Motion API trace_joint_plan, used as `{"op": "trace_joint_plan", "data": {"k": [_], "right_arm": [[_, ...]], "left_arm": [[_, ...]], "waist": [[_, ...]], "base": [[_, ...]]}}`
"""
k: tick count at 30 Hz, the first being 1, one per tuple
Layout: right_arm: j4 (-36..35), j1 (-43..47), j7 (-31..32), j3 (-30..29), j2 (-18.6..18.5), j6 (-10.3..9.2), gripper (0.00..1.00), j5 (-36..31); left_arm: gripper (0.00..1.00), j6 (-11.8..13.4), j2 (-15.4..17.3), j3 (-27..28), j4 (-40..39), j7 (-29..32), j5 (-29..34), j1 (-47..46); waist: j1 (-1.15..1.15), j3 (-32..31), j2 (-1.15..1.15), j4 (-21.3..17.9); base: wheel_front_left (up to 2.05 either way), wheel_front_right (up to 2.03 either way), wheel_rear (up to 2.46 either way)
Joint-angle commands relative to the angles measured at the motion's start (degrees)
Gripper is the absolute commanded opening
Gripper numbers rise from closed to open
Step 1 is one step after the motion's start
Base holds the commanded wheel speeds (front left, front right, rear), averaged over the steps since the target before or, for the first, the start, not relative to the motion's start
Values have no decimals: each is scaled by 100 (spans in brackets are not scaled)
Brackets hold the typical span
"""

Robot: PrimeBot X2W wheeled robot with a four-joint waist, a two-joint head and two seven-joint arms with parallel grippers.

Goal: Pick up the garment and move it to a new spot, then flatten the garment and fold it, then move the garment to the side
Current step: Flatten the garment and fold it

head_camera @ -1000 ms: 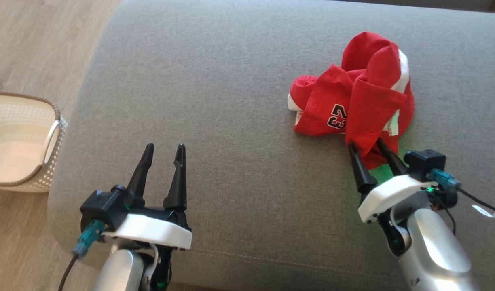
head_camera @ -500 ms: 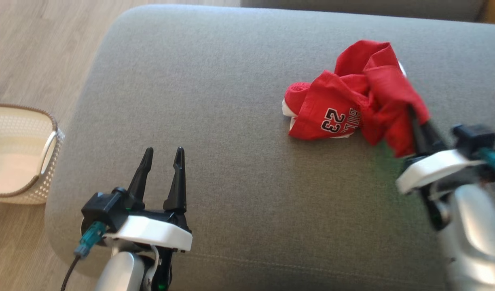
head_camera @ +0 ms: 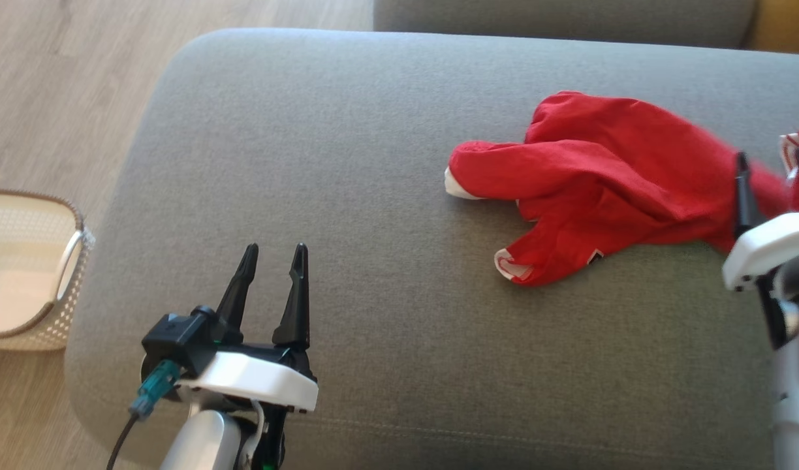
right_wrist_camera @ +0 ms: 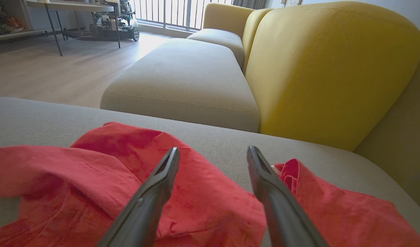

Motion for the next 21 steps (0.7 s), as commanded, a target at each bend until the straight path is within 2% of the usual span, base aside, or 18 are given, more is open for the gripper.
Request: {"op": "trace_joint_plan", "data": {"k": [1, 6, 10, 17, 21], "right_arm": [[-172, -173, -19, 123, 23, -2, 100, -80], [-421, 10, -189, 328, 368, -2, 100, -30], [-860, 448, -309, 868, 574, -2, 100, 269], [-1794, 1564, -620, 1736, 686, -2, 100, 789], [-1974, 2089, -732, 2238, 689, -2, 100, 1103]], "left_arm": [[100, 9, 11, 198, -141, -29, 8, -95], [100, -13, 10, 228, -121, -29, 54, -39], [100, -30, 10, 235, -134, -29, 71, -26], [100, 23, 10, 276, -203, -29, 14, 27], [100, 98, 10, 320, -88, -29, -33, 93]], "waist": [[0, -45, 0, -60], [0, -158, 0, -255], [0, -206, 0, -427], [0, -271, 0, -776], [0, -318, 0, -955]], "base": [[0, 0, 0], [0, 0, 0], [0, 0, 0], [0, 0, 0], [0, 0, 0]]}}
